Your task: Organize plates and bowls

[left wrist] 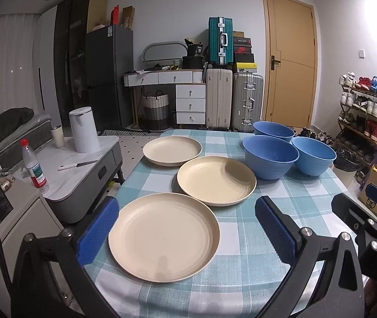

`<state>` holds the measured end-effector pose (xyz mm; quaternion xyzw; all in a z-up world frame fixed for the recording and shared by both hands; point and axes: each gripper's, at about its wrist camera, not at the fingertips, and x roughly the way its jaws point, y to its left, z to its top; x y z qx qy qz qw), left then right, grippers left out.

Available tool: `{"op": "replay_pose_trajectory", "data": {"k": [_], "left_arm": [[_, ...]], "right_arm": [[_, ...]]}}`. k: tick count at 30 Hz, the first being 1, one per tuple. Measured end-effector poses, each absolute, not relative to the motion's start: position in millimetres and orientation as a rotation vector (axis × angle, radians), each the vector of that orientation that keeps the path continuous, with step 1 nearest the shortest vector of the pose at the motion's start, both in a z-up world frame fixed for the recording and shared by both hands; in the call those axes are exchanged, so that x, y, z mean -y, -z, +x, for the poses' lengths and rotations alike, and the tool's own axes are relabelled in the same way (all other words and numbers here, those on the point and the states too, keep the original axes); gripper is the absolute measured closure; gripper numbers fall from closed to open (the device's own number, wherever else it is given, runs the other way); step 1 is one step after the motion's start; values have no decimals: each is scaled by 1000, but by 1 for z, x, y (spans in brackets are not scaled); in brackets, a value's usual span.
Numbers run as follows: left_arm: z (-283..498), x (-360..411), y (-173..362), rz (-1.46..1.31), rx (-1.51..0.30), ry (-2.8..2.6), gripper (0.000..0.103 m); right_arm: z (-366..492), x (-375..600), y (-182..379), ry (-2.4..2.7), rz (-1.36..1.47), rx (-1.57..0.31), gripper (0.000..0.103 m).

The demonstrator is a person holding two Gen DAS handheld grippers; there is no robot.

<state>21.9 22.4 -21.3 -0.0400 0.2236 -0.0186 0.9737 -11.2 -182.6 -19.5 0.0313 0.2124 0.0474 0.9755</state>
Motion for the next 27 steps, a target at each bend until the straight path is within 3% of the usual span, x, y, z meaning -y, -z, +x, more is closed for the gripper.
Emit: {"op": "replay_pose_trajectory", "data": {"k": [27], "left_arm": [[33,-39,31,-74,-526,0,0]], "right_arm": [[7,193,30,-155,192,-496,1]]}}
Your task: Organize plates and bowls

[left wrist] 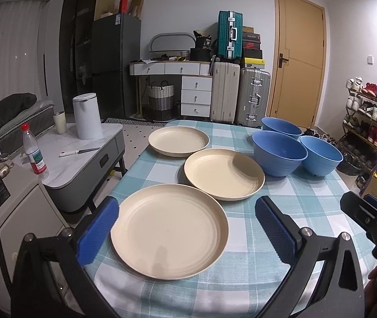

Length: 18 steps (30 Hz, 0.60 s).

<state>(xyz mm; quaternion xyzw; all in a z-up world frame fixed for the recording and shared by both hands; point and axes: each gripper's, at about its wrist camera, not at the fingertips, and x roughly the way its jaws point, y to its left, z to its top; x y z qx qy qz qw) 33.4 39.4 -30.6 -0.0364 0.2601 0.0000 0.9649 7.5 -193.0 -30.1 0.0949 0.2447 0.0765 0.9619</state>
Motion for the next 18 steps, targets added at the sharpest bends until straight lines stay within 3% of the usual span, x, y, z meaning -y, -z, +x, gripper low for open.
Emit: {"op": "replay_pose_trajectory", "data": {"k": [11,18], "left_arm": [[75,-74,25,-157,-596,97,0],[158,-91,29,-198,-779,212,0]], "right_arm": [[55,196,28,-213,279,-547,0],[110,188,29,-262,278,-575,0]]}}
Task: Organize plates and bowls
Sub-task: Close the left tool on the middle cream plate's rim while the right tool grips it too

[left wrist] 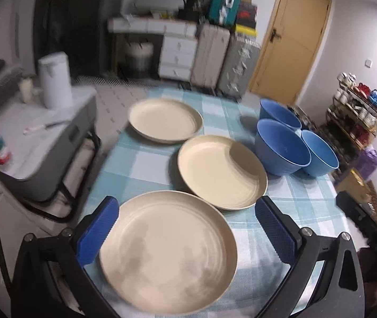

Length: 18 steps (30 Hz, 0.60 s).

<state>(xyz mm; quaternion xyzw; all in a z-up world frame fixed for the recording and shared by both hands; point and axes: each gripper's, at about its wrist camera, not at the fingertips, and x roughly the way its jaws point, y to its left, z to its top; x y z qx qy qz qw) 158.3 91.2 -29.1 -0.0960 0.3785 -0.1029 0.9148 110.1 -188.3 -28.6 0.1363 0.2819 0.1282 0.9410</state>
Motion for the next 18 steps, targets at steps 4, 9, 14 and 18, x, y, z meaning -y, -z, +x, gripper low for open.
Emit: {"op": "replay_pose_trajectory", "data": {"k": [4,9,14,18], "left_arm": [[210,-84,44,-186,-923,267,0],[266,-79,72,-118,-1049,176,0],[303,-70,97,-182,-1198,249,0],[321,-68,109,-194,-1257,249,0]], "right_arm": [[152,181,45,-260,287,-635,0],[197,169,74,-235,254,-715,1],[234,177,104,-234,369,-794,3],[255,176,123,-244,403,-846,8]]}}
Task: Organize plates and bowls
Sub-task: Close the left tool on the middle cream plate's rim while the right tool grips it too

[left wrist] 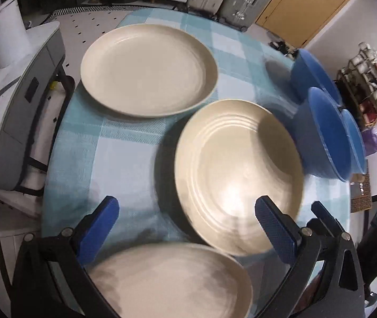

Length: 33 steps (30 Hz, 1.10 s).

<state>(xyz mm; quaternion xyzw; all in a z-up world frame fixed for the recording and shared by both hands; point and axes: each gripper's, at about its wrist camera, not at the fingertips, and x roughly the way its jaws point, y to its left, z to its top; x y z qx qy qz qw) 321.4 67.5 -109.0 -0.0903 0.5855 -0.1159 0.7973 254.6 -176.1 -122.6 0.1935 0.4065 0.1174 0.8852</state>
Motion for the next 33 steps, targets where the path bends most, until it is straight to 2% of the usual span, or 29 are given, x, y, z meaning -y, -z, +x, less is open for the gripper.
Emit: {"op": "replay_pose_trajectory", "data": {"k": [7,14,16,21,22,23,25,30,33], "left_arm": [[343,-73,125,-225,-1307,231,1],[352,-71,135,-257,-1318,269,5],[353,-74,135,-268,-1319,271,13],[360,-82,143,-324,-1333,282,26],[362,-80,143,-332,-1322,291,31],[362,-81,142,-340,-1318,298,41],[362,-81,143,-350,-1326,305,51],[356,-81,139,-408,-1285,349,57],[352,-76,136,-371,-1270,342,59]], "right_arm": [[274,178,143,-213,438,-885,11],[287,183,158,-226,496,-917,21],[289,183,159,-223,491,-913,22],[288,179,158,-208,476,-900,32],[284,177,158,-206,468,-896,36],[284,176,158,-204,460,-897,41],[282,177,158,-203,442,-897,46],[280,178,157,-194,417,-894,50],[281,180,158,-189,421,-894,60]]}}
